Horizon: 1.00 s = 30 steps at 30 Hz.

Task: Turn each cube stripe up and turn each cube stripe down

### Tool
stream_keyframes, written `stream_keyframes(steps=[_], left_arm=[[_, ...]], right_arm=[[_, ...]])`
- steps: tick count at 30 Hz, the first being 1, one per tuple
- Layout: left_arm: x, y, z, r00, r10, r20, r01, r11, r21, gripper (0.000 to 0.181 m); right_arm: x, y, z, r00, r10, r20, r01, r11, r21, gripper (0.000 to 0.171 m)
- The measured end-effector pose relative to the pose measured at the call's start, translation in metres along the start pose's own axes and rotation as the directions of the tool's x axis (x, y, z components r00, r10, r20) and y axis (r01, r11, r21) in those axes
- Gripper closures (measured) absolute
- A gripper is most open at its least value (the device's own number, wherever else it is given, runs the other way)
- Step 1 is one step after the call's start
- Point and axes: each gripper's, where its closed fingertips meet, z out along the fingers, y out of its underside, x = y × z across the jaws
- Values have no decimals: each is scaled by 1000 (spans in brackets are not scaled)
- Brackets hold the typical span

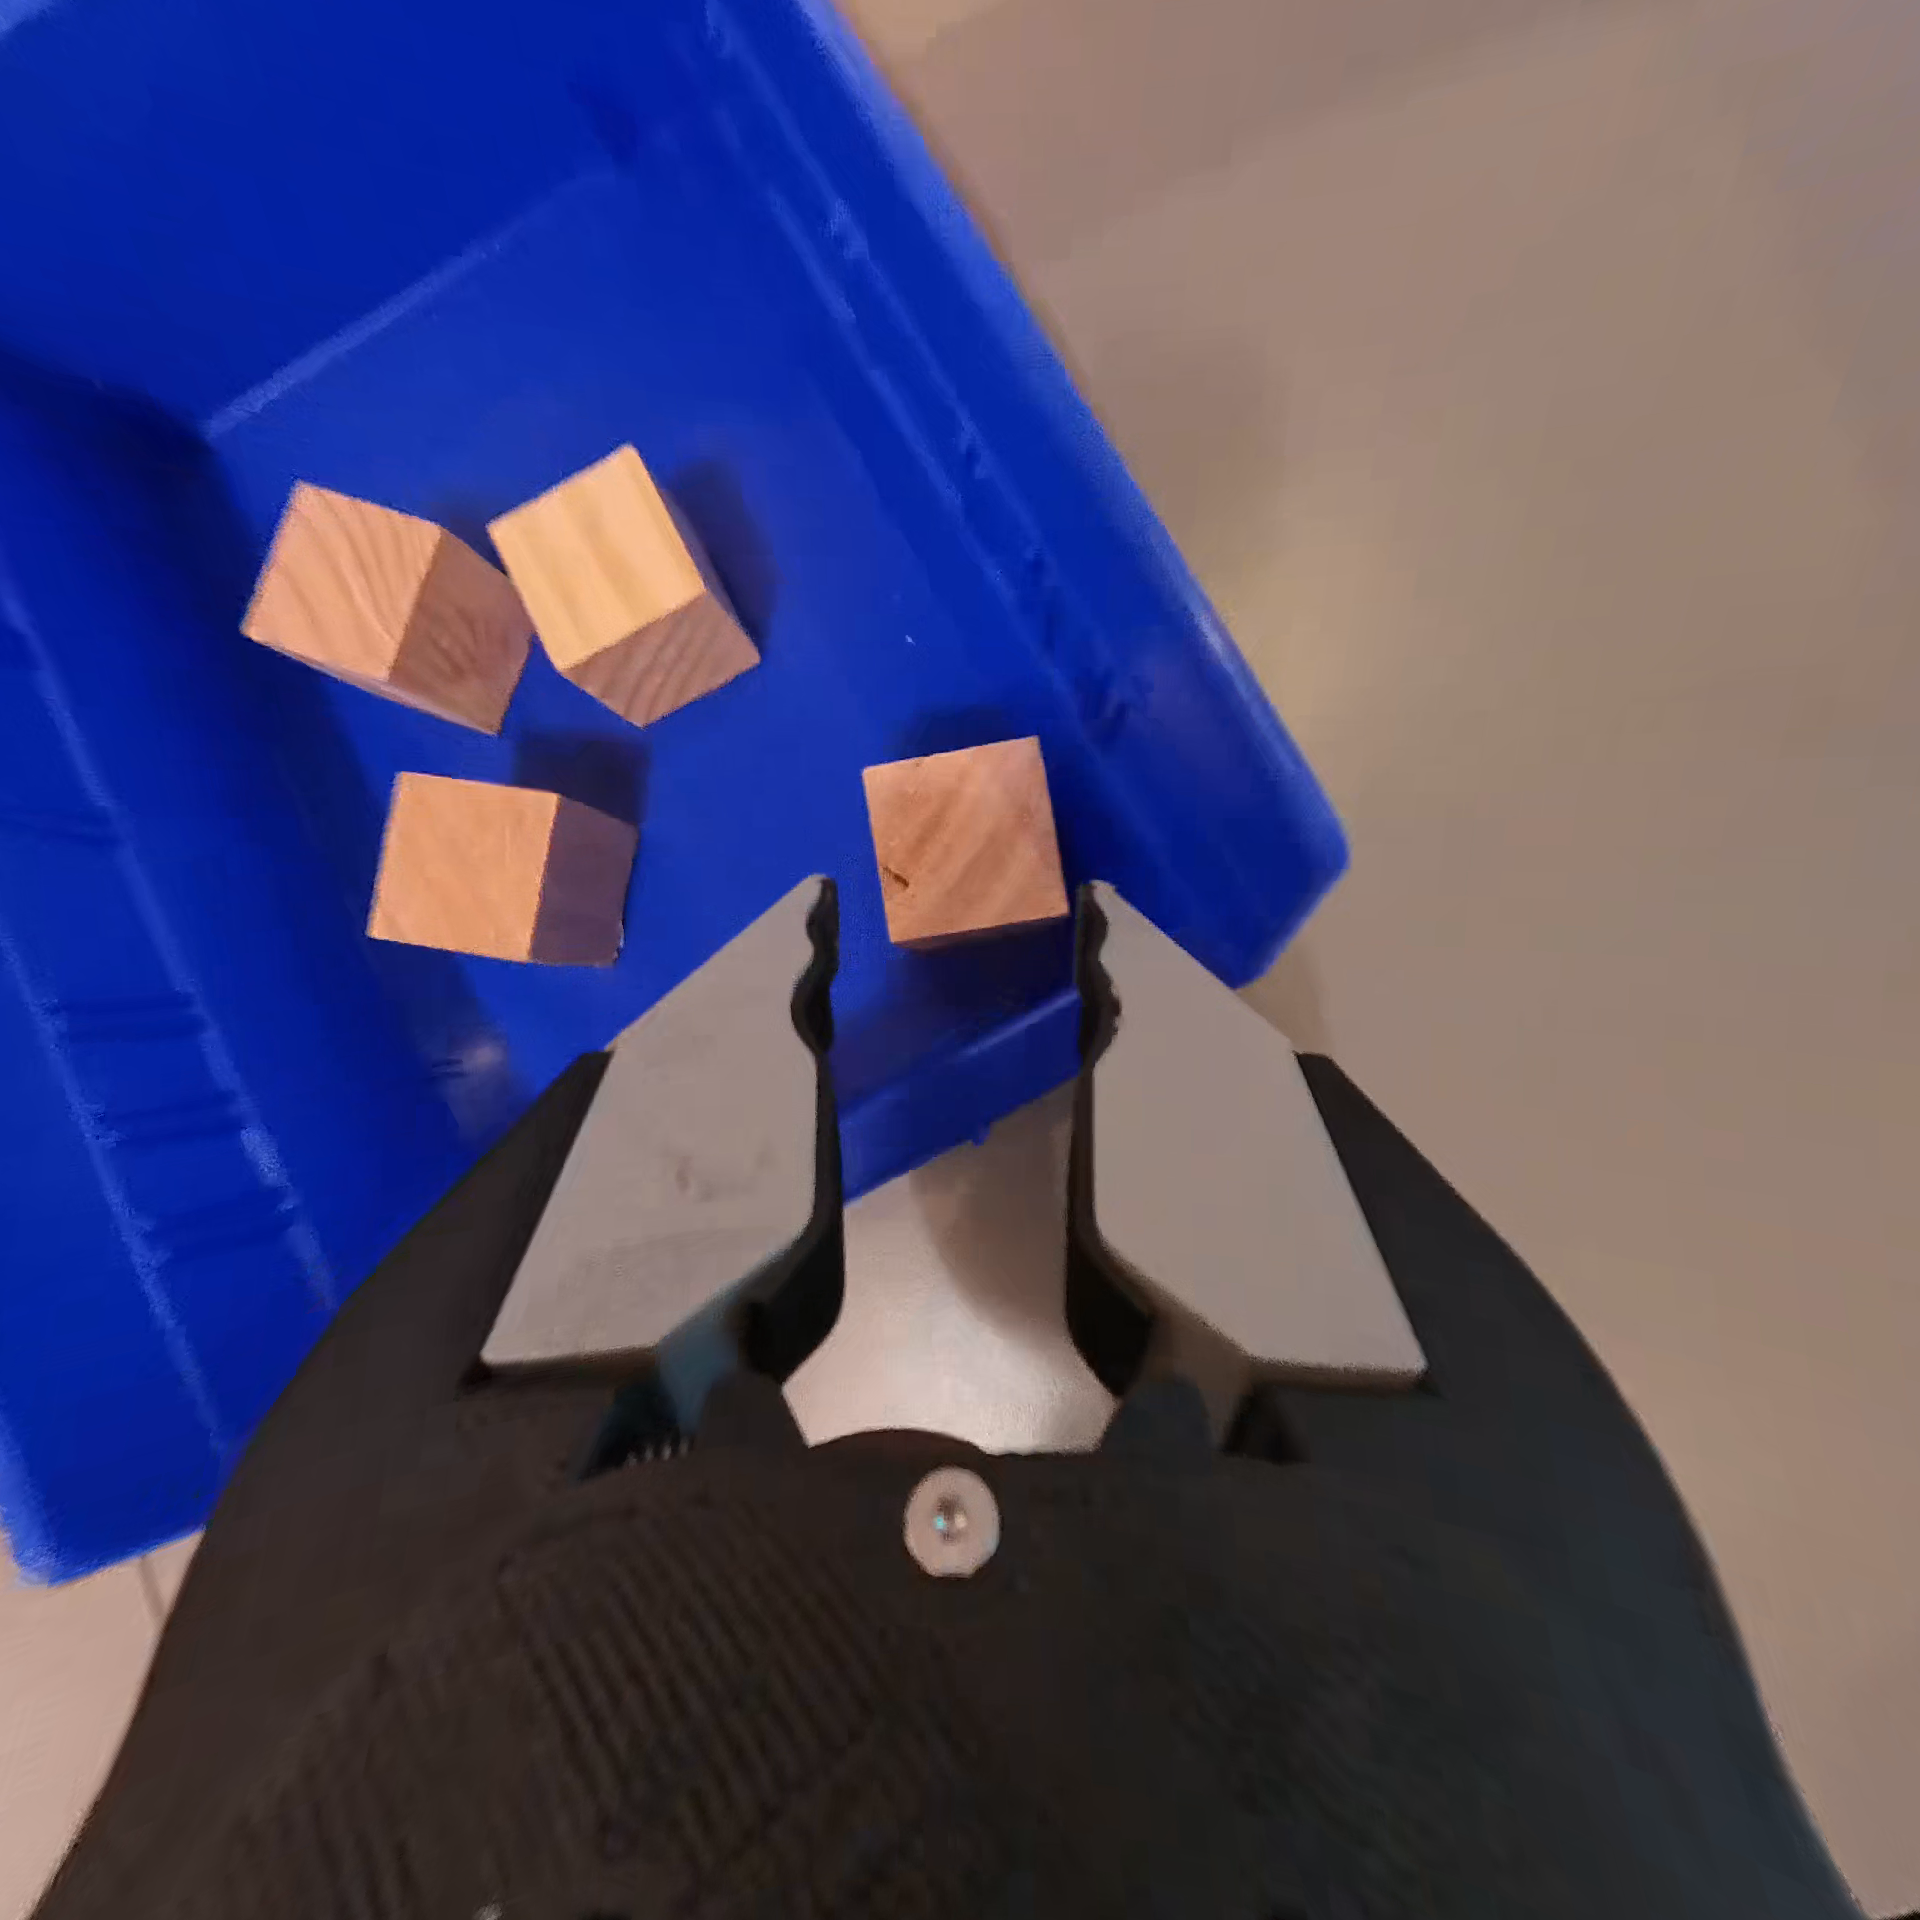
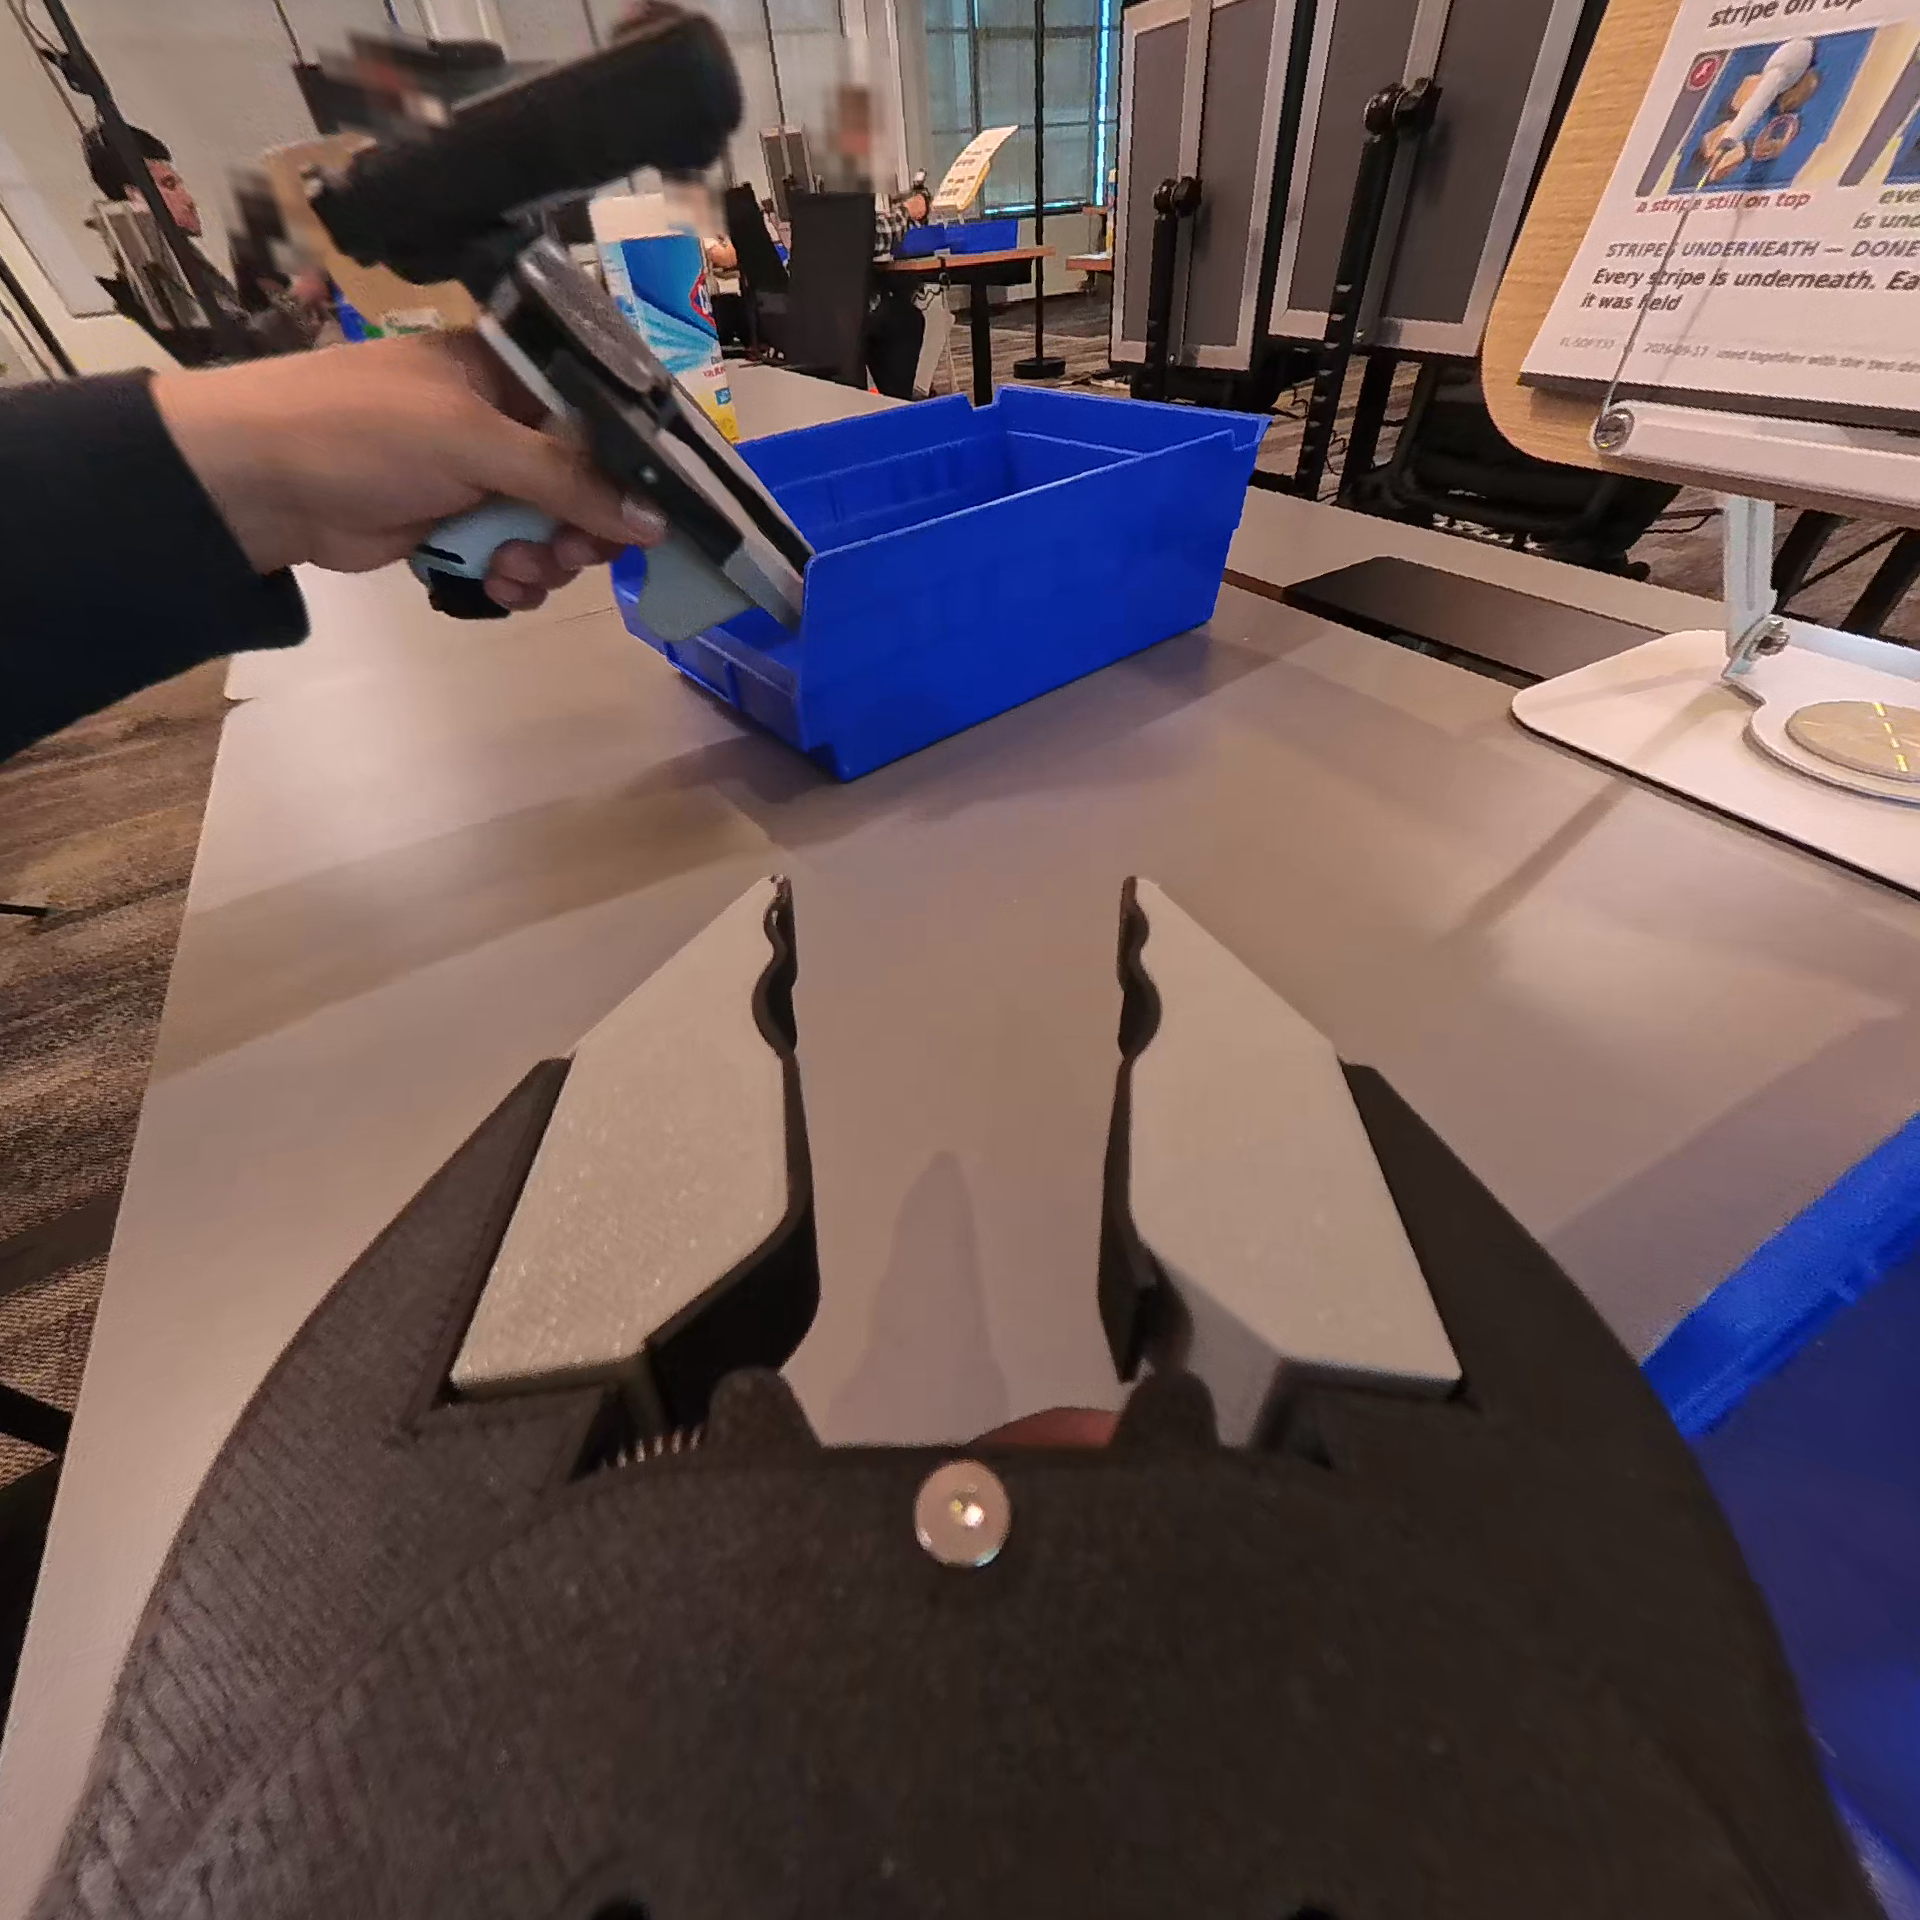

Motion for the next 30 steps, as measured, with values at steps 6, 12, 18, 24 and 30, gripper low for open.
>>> stream_keyframes(steps=[6,12,18,24,30], left_arm=[[-9,-2,27,997,-16,71,22,996,-83,135],[-15,2,34,994,-11,106,26,989,-143,121],[-15,3,35,996,-30,83,42,987,-153,118],[-16,7,37,997,-72,29,75,982,-170,112],[-23,10,35,996,-88,7,88,982,-167,129]], right_arm=[[1,1,-1,1000,9,1,-9,1000,1,112],[-2,1,0,1000,6,10,-6,1000,-4,112],[-1,1,0,1000,7,6,-7,1000,-3,113],[1,-1,-3,1000,20,1,-20,1000,9,114],[2,-3,-5,1000,26,2,-26,999,19,114]])
